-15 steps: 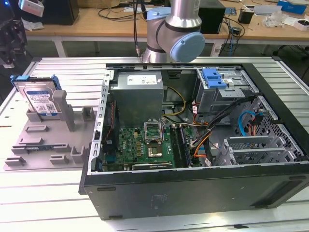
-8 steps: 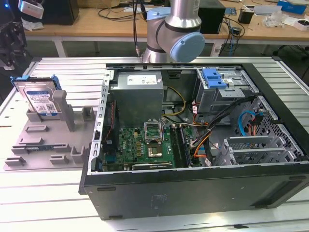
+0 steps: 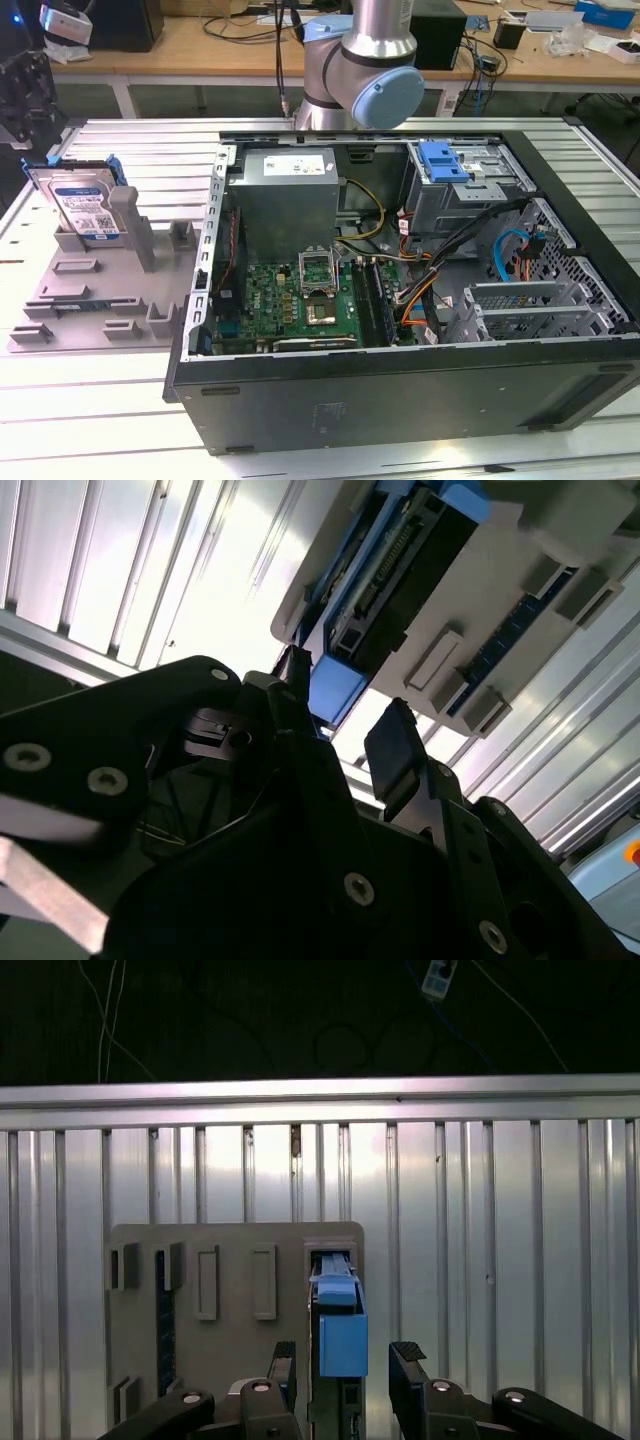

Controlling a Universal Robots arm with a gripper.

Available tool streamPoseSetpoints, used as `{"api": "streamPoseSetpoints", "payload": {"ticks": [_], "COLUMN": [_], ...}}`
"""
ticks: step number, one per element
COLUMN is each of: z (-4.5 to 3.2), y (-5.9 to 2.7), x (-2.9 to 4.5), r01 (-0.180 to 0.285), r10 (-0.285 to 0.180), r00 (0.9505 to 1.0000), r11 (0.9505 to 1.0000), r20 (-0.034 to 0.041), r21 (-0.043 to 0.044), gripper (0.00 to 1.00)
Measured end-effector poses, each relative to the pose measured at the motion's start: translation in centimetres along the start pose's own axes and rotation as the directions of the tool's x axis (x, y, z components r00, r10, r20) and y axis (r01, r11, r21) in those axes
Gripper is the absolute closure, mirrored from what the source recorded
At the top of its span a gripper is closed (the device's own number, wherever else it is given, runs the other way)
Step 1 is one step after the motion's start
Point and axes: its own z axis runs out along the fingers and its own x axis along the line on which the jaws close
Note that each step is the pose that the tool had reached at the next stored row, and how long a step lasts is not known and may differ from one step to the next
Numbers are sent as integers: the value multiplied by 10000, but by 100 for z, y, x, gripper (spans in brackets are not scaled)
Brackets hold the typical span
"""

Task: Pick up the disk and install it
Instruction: 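Pick up the disk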

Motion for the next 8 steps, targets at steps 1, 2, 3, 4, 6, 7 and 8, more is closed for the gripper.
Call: {"api": "streamPoseSetpoints", "payload": {"ticks": [1, 2, 3, 4, 6, 7, 8], "z": [8, 14, 21, 26, 43, 48, 52], "y": [0, 0, 0, 0, 0, 0, 0], "x": [0, 0, 0, -1, -1, -1, -1], "r01": [19, 33, 51, 63, 112, 125, 139], "r10": [-19, -33, -51, -63, -112, -125, -139], "r00": [10000, 10000, 10000, 10000, 9999, 9999, 9999], "r11": [10000, 10000, 10000, 10000, 9999, 9999, 9999], "r20": [0, 0, -1, -1, -3, -2, -3], "r21": [0, 0, 1, 1, 2, 2, 2], "gripper": [50, 50, 50, 50, 50, 50, 50]}}
